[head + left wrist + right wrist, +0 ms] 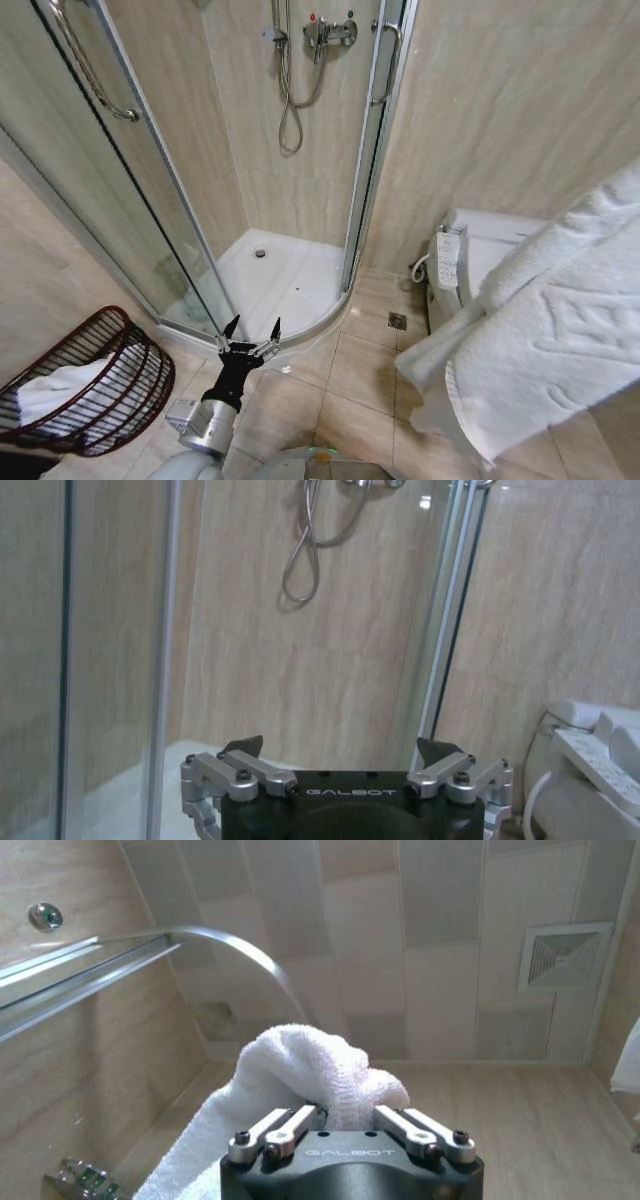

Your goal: Discard the used towel into the hamper.

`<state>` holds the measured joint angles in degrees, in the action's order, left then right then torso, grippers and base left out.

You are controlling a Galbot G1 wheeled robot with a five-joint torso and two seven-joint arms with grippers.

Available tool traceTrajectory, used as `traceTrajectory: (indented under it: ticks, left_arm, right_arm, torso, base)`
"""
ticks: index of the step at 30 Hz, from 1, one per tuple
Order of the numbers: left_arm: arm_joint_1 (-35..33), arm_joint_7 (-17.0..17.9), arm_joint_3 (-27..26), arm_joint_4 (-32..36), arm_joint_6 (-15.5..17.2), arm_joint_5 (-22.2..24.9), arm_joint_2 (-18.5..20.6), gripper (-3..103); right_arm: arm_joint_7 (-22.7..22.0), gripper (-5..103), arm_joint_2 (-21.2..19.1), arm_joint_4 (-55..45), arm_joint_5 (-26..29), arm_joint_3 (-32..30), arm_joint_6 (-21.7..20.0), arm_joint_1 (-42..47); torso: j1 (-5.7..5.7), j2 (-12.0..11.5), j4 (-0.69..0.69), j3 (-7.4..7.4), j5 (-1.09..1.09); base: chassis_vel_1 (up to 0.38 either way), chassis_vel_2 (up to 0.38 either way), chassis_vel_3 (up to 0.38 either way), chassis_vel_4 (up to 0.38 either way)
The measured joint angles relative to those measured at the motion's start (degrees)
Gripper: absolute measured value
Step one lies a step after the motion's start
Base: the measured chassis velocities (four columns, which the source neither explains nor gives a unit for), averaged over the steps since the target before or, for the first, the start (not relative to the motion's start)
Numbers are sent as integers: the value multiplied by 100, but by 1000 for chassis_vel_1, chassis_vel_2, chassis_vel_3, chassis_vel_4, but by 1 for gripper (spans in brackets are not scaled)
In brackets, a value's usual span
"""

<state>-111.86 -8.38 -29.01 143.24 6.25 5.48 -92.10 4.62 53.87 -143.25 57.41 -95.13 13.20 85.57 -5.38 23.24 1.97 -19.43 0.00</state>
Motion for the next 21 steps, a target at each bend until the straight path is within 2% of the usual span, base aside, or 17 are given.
traceTrajectory:
  ticks: [6, 10, 21]
  left_arm:
    - [0, 0, 0, 0, 0, 0, 0, 100]
    - [0, 0, 0, 0, 0, 0, 0, 100]
    - [0, 0, 0, 0, 0, 0, 0, 100]
  right_arm:
    - [12, 13, 72, 1, -9, 38, 14, 22]
    - [-3, 13, 92, 2, -163, 357, 59, -22]
    - [-59, 13, 121, 1, -262, 359, 120, 28]
  torso:
    - [-42, 129, -1, -89, 0]
    - [-82, 229, 1, -149, 1]
    - [-187, 508, 0, -323, 0]
  base:
    - [0, 0, 0, 0]
    - [0, 0, 0, 0]
    - [0, 0, 0, 0]
